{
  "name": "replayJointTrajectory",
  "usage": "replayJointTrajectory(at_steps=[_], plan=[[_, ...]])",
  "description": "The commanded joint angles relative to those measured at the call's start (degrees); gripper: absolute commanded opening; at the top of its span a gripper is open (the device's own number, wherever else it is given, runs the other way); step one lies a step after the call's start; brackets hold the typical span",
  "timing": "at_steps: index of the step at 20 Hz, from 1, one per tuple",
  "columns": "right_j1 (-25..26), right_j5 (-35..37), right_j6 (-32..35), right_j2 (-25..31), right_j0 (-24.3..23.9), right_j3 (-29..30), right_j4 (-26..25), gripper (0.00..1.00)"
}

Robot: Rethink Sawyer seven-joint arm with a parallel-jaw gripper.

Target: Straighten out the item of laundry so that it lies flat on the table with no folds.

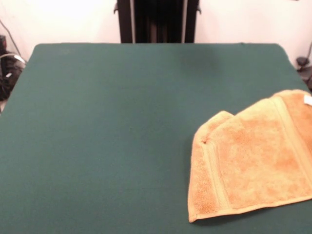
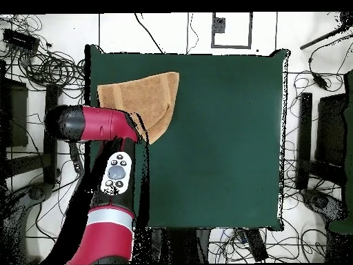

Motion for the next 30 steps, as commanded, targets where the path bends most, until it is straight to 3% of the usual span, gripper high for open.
replayJointTrajectory(at_steps=[1,3,4,19,30], plan=[[1.56,-1.04,15.0,2.06,1.05,4.29,1.33,0.0],[1.33,-1.47,14.52,2.19,1.02,4.77,1.05,0.0],[1.59,-1.33,14.34,2.14,0.92,4.24,0.89,1.0],[0.27,-0.48,13.44,3.14,0.12,4.36,1.2,1.0],[-5.41,10.07,6.77,0.19,-4.39,0.91,-3.45,1.0]])
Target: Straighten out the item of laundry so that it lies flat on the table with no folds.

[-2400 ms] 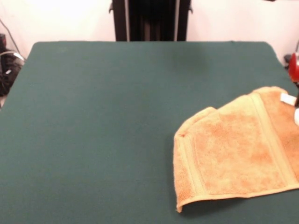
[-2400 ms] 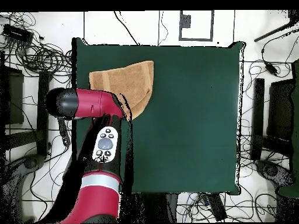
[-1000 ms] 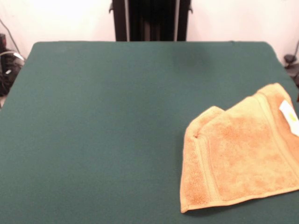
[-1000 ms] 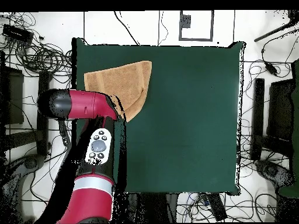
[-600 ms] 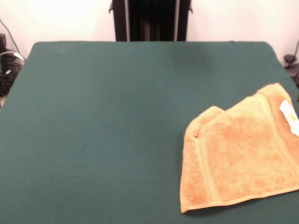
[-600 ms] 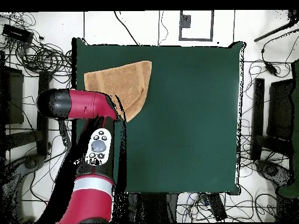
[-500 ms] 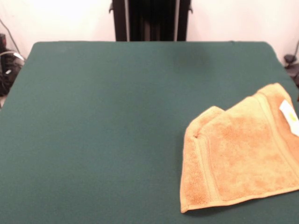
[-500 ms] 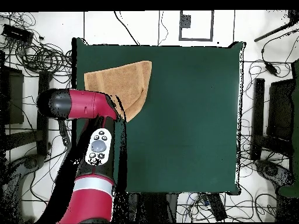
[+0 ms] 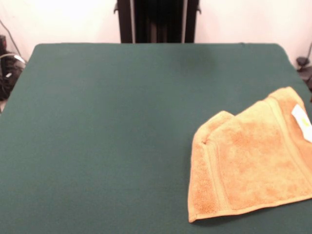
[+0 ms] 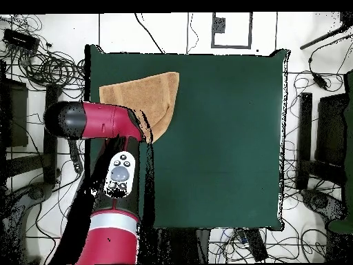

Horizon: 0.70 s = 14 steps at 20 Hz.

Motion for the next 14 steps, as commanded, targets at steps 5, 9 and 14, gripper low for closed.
replayJointTrajectory(at_steps=[5,9,14], plan=[[-2.08,10.47,1.94,1.34,-6.66,-1.93,-4.86,1.0],[-2.17,10.48,0.65,3.07,-8.45,-2.25,-6.75,1.0],[-2.45,9.16,-0.9,4.92,-10.63,-2.01,-9.01,1.0]])
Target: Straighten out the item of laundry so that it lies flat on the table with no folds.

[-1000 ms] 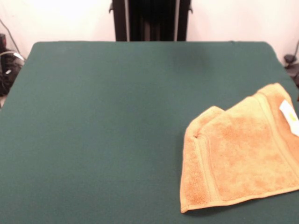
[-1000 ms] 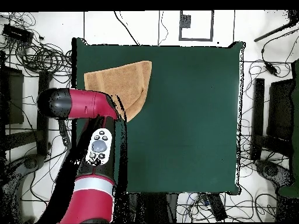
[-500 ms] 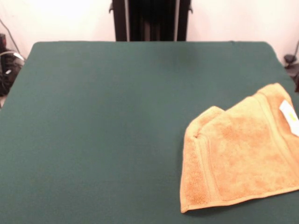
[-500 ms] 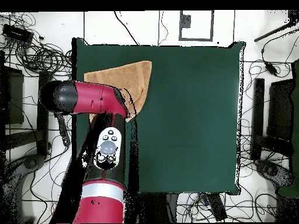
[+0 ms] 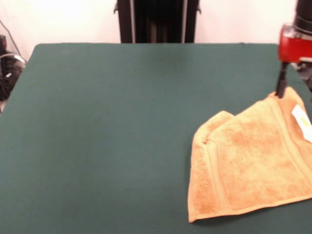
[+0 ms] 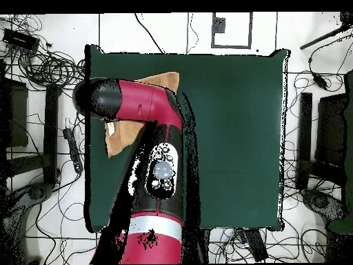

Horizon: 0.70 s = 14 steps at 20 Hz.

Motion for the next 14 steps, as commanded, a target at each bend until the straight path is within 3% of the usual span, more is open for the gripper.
replayJointTrajectory(at_steps=[1,14], plan=[[1.38,3.83,-1.25,5.26,-2.45,1.7,-4.06,1.0],[-0.02,-3.65,-1.51,7.46,-5.81,6.24,-9.94,1.0]])
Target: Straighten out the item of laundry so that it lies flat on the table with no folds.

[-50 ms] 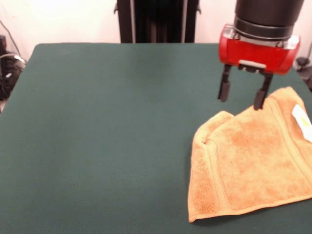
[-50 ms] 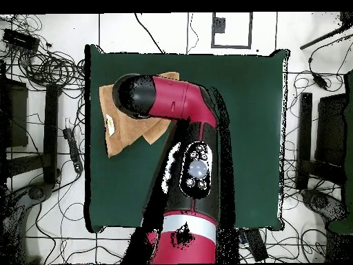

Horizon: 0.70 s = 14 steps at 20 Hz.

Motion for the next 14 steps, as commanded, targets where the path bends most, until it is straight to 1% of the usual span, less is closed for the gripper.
replayJointTrajectory(at_steps=[1,7,12,14], plan=[[0.63,-4.15,-1.38,7.49,-0.44,6.97,-3.11,1.0],[1.3,-6.73,-0.12,7.75,-1.37,7.94,-4.84,1.0],[2.12,-8.5,0.43,8.18,-2.49,8.87,-5.5,1.0],[2.12,-10.15,0.94,9.15,-3.29,9.89,-5.42,1.0]])
